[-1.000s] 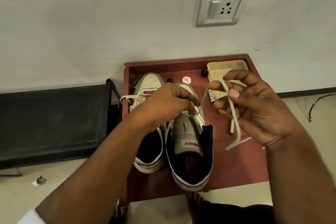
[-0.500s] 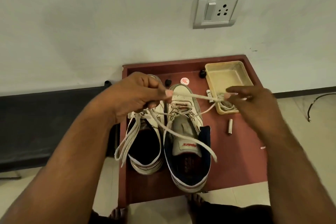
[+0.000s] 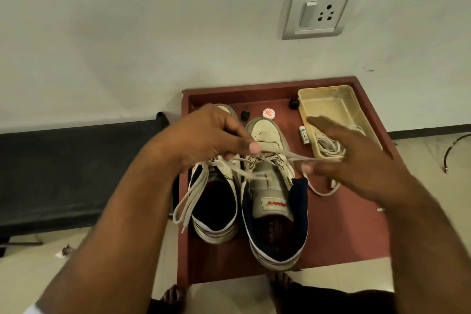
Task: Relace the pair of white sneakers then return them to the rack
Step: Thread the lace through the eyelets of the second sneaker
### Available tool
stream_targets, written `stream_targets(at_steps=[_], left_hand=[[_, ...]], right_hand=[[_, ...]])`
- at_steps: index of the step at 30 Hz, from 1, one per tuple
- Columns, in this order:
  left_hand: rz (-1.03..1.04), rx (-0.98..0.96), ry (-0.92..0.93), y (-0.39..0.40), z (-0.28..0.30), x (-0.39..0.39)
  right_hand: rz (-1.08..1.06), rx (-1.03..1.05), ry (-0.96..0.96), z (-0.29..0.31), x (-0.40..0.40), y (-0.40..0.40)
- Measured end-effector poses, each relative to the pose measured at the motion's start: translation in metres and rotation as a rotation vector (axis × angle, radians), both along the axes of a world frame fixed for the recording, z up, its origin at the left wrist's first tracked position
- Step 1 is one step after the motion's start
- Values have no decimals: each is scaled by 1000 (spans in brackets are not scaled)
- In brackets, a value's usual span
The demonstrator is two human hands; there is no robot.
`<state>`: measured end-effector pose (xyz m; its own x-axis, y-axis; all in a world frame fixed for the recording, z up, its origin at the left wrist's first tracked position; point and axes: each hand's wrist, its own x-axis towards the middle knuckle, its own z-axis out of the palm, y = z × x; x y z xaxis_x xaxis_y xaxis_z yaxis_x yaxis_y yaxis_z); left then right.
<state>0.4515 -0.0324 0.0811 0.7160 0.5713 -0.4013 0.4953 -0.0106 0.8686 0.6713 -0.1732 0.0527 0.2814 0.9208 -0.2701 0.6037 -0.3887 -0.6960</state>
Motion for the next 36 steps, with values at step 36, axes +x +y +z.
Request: stream_targets(at_steps=[36], left_hand=[[-64, 590, 462, -34, -55, 45]], right_hand=[[-19, 20, 202, -48, -32, 34]])
